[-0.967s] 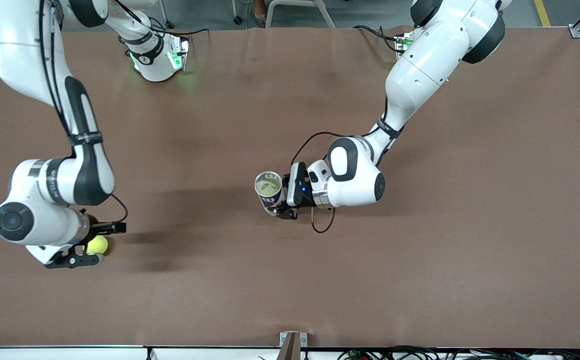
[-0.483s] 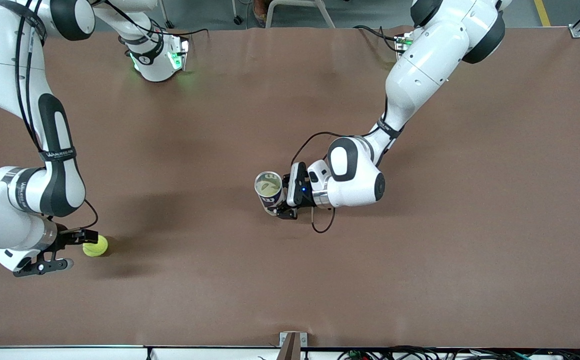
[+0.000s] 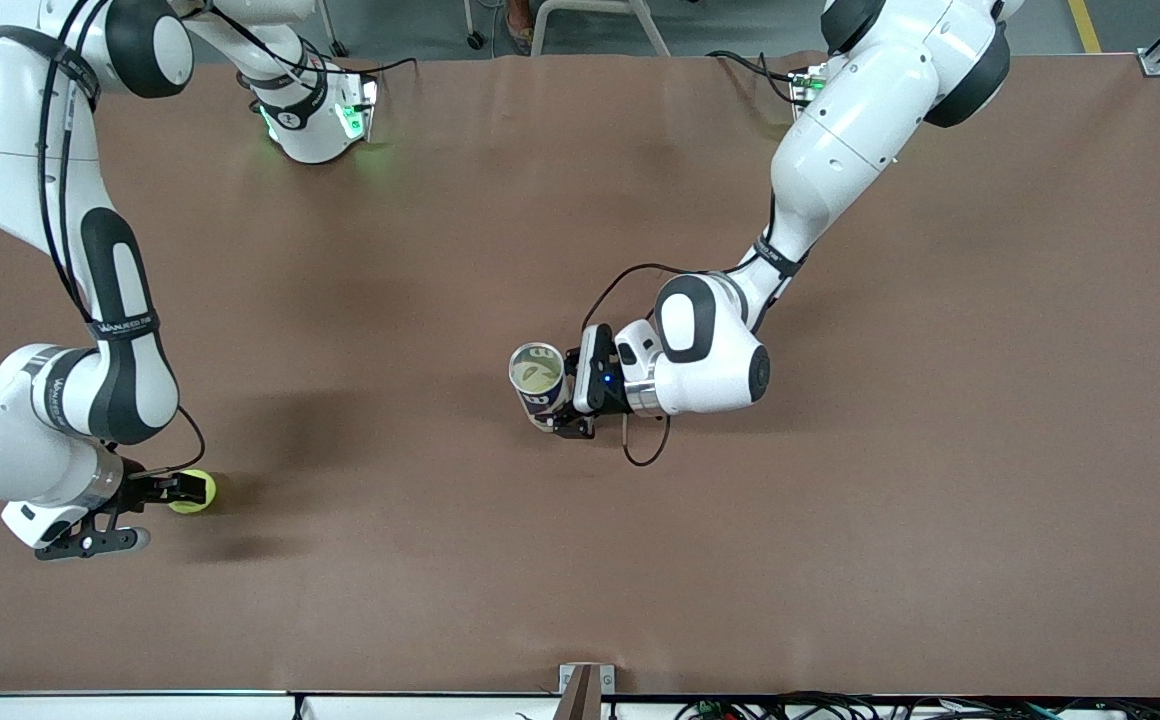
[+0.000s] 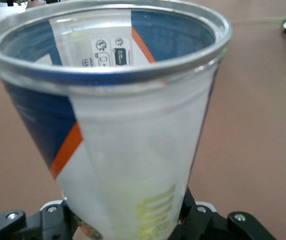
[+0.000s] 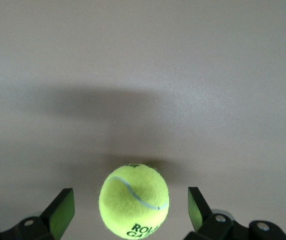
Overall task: Insert tennis ball vertically with right arm
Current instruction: 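Lift the second ball and carry it toward the tube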
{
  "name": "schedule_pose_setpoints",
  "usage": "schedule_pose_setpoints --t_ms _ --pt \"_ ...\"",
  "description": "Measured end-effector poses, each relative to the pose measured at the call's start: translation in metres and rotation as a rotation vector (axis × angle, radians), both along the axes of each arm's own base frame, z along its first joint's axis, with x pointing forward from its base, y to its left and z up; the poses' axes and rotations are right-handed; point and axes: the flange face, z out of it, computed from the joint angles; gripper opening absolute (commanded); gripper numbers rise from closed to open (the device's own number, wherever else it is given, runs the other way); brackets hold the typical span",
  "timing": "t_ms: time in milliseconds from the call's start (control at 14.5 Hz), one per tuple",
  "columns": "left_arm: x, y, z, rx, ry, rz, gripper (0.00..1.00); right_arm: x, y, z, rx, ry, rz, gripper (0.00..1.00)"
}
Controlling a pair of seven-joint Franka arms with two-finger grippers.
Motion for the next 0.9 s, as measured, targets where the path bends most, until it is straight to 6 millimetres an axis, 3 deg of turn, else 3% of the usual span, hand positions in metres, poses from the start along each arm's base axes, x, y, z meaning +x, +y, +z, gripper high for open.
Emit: schedule_pose_setpoints --t_ms 345,622,760,898 --pt "0.0 0.0 0.0 0.0 0.0 0.0 0.75 -0.006 -0.002 -0.021 0.004 0.034 0.012 1.0" --pt "0.0 0.0 0.0 0.0 0.0 0.0 0.75 -0.007 0.0 -0.027 0.007 0.041 0.021 0.85" --pt "0.0 0.0 0.0 0.0 0.0 0.0 0.75 -0.007 0.0 -0.028 0.007 0.042 0.025 0.68" --pt "0.0 0.0 0.0 0.0 0.0 0.0 0.75 -0.008 0.0 -0.03 0.007 0.045 0.056 0.45"
